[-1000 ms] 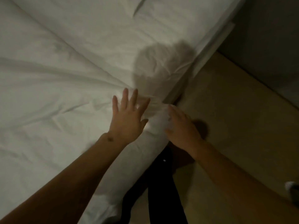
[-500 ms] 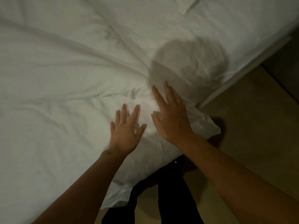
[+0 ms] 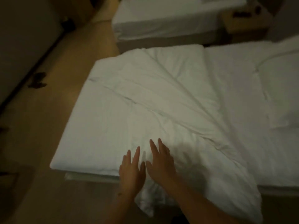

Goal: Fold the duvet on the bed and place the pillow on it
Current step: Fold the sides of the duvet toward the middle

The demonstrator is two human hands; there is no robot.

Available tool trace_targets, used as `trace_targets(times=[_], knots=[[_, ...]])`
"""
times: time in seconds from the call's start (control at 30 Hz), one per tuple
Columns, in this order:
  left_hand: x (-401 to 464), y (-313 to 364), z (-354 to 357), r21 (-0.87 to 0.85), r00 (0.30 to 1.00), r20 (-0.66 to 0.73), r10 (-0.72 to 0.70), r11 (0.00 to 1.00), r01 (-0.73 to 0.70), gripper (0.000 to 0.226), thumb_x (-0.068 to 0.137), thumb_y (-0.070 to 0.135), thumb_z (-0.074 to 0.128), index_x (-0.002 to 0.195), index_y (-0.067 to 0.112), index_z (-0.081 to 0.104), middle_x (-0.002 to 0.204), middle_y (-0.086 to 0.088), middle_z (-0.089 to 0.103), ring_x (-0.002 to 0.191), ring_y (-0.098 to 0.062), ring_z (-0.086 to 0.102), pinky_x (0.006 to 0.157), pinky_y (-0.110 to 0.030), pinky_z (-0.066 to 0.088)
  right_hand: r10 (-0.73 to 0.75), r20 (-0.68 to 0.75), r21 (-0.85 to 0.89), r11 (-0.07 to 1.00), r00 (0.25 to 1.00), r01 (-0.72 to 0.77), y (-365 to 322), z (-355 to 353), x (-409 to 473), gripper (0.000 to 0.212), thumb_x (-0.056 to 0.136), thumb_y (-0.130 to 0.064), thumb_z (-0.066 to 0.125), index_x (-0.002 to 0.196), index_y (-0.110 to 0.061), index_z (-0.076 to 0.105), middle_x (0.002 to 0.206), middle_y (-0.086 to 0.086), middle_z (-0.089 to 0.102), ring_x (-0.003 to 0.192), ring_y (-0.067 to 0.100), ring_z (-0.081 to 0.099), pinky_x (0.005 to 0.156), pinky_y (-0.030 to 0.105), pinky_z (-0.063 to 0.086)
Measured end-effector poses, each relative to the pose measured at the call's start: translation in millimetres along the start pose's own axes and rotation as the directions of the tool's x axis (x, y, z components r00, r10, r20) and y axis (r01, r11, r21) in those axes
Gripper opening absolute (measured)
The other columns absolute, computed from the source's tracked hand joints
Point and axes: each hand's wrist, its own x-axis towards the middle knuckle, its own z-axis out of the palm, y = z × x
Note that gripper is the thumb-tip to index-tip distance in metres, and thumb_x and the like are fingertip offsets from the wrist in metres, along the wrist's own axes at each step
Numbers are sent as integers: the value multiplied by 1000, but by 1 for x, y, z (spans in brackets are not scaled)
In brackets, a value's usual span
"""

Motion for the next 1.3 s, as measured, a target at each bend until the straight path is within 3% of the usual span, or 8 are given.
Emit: trace_targets(times=[0.1,0.17,0.27,0.33,0.5,0.83,1.1,1.3], knots=[[-11,-88,-68,-26,989,-133,-61,998,58,63,98,52,37,156,40,15,164,-8,18,150,-33,20,118,-58,24,-169,16,-119,978,985,170,-91,41,-2,74,94,-49,50,155,-33,12,164,4,8,148,28,18,114,44,30],[-19,-152,-115,-8,972,-223,-79,997,79,59,100,52,34,155,37,22,160,-12,29,146,-38,30,112,-62,32,-282,14,-196,940,959,279,-152,72,-3,72,92,-51,51,154,-31,20,162,6,17,145,29,28,111,44,36],[-42,-246,-187,9,927,-323,-188,979,202,58,100,52,32,155,44,14,163,-9,24,148,-37,25,115,-57,27,-343,135,-231,901,930,366,-247,119,-5,71,95,-53,45,154,-36,10,164,0,5,149,26,13,117,48,24],[-59,-301,-227,-8,895,-336,-295,951,310,60,102,51,31,154,47,3,166,-4,11,152,-32,11,119,-53,16,-416,190,-258,853,889,454,-301,149,-5,71,95,-53,44,154,-35,9,164,2,5,148,28,12,117,49,25],[-113,-415,-290,-77,806,-368,-464,879,471,62,100,43,36,155,45,6,165,-7,12,152,-31,9,121,-52,16,-521,287,-306,745,804,593,-408,212,-13,69,95,-50,45,153,-29,15,162,6,11,147,31,14,113,50,28],[-97,-536,-354,-153,695,-424,-581,802,577,61,101,43,33,154,45,3,165,-8,13,151,-33,13,120,-51,18,-592,376,-367,611,713,701,-535,297,23,59,96,-46,43,147,-22,24,155,8,25,139,31,27,105,47,37],[0,-624,-422,-150,718,-336,-609,788,597,59,103,43,30,155,45,2,166,-7,8,152,-31,7,122,-50,15,-583,411,-330,622,701,710,-642,360,136,60,97,-46,40,150,-26,21,158,7,20,141,30,23,107,50,35],[91,-690,-501,-162,721,-357,-594,800,578,60,104,44,30,155,44,0,166,-7,7,152,-29,6,123,-50,12,-575,407,-280,661,710,696,-747,398,226,63,97,-45,42,152,-25,21,160,8,18,143,31,20,111,48,32]])
